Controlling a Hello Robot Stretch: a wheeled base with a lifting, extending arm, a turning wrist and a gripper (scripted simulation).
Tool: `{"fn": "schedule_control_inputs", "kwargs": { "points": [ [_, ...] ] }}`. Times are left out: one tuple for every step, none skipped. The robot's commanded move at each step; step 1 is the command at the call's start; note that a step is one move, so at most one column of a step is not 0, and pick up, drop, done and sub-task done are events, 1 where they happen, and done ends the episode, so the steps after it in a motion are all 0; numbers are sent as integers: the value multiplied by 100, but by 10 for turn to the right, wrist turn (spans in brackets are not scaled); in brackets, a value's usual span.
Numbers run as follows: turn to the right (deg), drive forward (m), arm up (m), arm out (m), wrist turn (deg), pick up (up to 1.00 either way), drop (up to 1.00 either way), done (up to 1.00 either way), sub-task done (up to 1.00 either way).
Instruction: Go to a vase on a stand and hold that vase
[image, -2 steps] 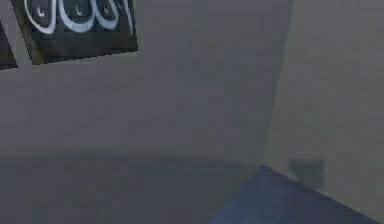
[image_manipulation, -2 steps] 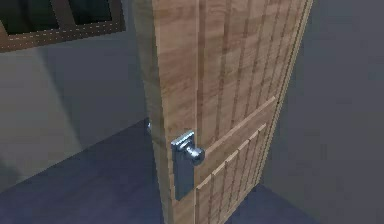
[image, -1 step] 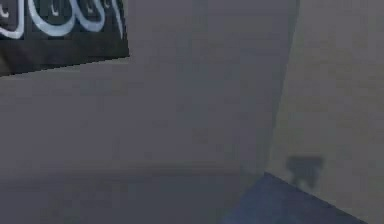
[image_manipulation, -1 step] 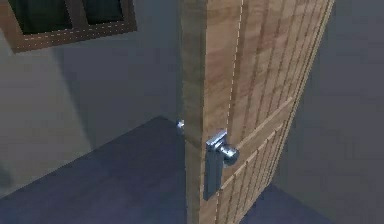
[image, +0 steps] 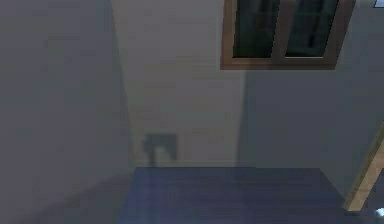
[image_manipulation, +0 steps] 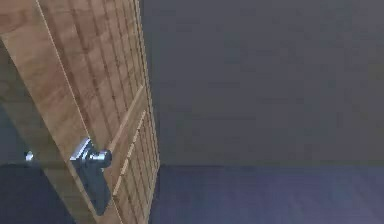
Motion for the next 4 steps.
{"fn": "schedule_control_inputs", "kwargs": {
  "points": [
    [0,45,0,0,0,0,0,0,0],
    [420,0,0,0,0,0,0,0,0],
    [0,35,0,0,0,0,0,0,0],
    [450,0,0,0,0,0,0,0,0]
  ]
}}
